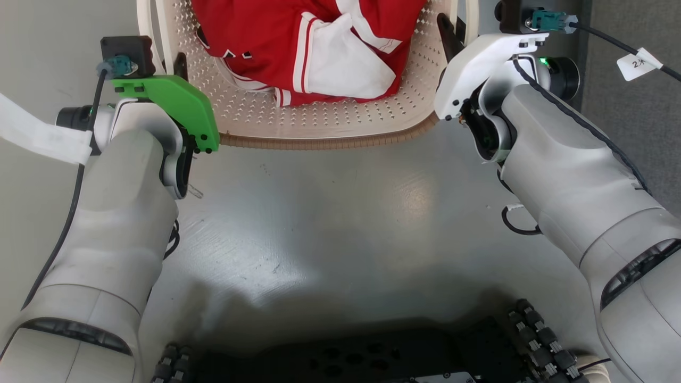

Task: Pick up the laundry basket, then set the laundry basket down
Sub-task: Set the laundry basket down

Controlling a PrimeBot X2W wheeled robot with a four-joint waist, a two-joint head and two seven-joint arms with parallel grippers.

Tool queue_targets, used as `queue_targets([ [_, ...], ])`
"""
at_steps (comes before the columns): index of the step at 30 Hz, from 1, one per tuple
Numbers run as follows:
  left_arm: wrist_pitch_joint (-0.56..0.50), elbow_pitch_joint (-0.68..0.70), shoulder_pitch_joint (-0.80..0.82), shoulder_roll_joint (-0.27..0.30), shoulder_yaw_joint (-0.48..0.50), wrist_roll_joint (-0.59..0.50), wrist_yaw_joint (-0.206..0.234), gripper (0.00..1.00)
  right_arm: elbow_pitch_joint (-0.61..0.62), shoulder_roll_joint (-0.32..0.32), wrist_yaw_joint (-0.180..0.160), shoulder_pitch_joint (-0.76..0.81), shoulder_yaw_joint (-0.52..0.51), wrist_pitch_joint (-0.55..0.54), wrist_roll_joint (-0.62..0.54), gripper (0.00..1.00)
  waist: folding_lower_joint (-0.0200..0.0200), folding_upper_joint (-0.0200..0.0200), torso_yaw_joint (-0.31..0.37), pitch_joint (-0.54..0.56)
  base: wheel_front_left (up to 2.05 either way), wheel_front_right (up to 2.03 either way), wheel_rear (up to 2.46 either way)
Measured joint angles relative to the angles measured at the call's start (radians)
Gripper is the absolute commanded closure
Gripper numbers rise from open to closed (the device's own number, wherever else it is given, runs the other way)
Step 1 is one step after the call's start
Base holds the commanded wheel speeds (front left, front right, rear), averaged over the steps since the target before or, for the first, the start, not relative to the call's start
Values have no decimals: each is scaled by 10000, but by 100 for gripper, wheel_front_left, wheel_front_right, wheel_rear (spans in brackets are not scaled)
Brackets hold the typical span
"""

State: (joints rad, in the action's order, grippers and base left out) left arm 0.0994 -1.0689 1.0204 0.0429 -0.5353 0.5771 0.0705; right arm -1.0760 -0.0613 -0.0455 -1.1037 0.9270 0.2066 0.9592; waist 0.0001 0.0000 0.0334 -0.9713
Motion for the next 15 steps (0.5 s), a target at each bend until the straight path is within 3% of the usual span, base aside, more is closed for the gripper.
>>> queue_targets([
  [14,180,-320,172,-21,-94,-130,-100,100,-86,17,15,-3,153,128,36,100,0,0,-9,-197,0,0,0],
  [15,255,-382,222,-31,-104,-151,-102,100,-92,19,15,-3,151,128,98,72,-1,0,-9,-209,0,0,0],
])
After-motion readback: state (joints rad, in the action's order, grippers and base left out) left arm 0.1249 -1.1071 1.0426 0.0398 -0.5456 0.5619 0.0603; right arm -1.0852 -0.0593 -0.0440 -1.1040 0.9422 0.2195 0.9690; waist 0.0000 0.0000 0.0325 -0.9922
